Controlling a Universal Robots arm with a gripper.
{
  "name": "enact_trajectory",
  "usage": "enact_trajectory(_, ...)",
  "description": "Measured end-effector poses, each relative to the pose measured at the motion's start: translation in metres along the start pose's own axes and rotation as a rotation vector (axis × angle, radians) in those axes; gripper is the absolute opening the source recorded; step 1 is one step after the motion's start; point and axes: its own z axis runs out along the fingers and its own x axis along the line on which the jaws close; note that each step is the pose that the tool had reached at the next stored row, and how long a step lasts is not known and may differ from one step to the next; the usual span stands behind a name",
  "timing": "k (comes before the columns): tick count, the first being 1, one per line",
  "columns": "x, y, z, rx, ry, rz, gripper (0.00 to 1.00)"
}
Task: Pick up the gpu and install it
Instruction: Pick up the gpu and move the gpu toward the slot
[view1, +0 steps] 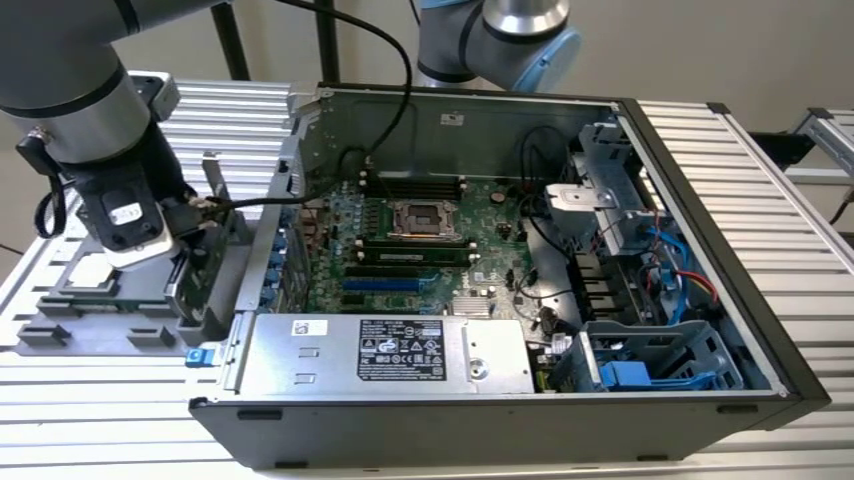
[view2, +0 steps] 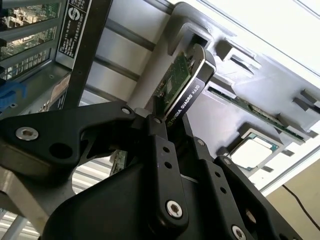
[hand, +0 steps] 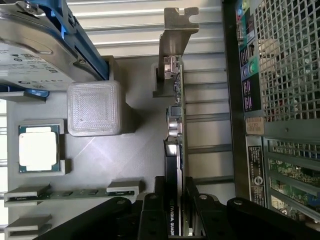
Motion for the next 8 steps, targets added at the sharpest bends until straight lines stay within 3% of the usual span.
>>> enact_trajectory(3,-0.0002,0.0004,-0.0044,0.0,0.0,0.0,0.0)
enact_trajectory(8,-0.0002,0.0005,-0.0047,-0.0001,-0.0001,0.0,0.0)
